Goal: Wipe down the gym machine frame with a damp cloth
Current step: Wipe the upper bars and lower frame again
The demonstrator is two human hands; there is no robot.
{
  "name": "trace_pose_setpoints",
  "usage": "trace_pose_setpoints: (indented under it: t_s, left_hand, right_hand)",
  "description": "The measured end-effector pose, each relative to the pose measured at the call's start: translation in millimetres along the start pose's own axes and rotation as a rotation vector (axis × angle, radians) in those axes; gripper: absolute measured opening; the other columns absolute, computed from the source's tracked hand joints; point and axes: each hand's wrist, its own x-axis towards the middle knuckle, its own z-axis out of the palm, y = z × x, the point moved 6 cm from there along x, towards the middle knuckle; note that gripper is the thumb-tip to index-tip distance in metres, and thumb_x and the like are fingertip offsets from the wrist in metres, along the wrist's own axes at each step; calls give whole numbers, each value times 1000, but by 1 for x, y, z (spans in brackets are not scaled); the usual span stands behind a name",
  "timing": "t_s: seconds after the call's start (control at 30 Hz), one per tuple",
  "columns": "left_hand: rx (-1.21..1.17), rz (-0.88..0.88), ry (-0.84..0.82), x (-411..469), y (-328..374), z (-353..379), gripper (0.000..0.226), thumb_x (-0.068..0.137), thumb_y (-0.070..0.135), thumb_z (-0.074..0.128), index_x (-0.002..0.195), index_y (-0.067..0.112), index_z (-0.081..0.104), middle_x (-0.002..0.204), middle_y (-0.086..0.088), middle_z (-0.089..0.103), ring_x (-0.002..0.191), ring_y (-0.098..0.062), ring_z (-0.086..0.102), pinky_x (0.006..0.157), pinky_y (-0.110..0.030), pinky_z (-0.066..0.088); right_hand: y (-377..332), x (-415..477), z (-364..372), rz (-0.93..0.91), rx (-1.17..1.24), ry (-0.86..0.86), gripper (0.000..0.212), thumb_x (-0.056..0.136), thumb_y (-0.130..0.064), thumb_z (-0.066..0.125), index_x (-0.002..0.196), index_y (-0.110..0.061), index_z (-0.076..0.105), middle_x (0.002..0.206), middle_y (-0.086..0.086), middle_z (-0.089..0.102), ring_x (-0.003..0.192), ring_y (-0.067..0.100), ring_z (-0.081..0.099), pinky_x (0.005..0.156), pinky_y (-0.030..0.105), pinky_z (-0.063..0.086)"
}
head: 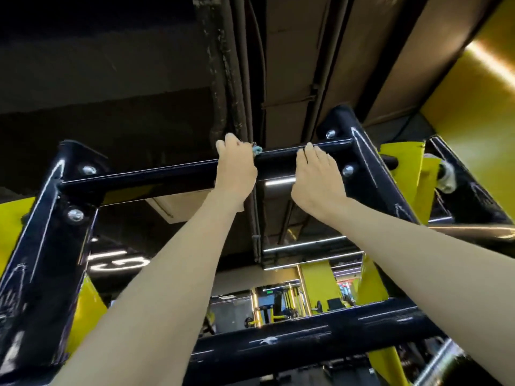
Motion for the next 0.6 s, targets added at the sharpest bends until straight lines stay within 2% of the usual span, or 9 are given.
trace_pose_setpoints:
  t_s: [0.07,0.13,0.3,0.47,0.53,0.6]
  left_hand:
    - [-16,33,-10,3,21,8,42,88,-7,50,128,4,53,125,-11,39,115,-26,35,92,-31,43]
    - [-11,35,-11,7,37,13,39,90,-4,49,128,4,53,125,-12,40,115,-27,35,94,-31,42]
    - [-26,26,-14,14,77,37,40,88,-7,50,126,5,54,124,-11,39,115,-26,34,94,-35,45]
    - [-31,73,-24,26,127,54,28,93,2,44,116,7,59,123,-13,43,112,-29,38,94,-33,37]
    - [-51,51,-45,28,143,61,28,94,2,45,119,7,58,125,-13,42,114,-29,38,92,-31,37]
    - [-37,104,-81,22,163,70,33,95,4,47,127,7,53,130,-13,40,118,-28,38,93,-32,40]
  right_hand:
    - [23,-2,-6,43,10,-2,43,90,-19,51,128,0,46,135,18,46,125,32,42,106,40,34]
    - [35,-4,-11,43,18,-41,32,90,-19,50,118,-3,54,124,15,52,116,31,48,100,40,37]
    - [58,-11,-12,16,64,-145,29,93,-21,51,117,-5,58,126,13,49,118,29,44,97,40,39]
    - [72,-25,-14,-12,79,-182,24,93,-15,52,111,-4,61,119,12,51,112,27,48,84,33,40]
    - [78,-34,-16,-43,79,-187,25,91,-13,53,113,-3,62,122,11,52,113,26,49,87,33,43]
    - [84,-42,-20,-79,74,-186,28,90,-12,53,116,-3,61,124,11,54,112,26,50,90,34,44]
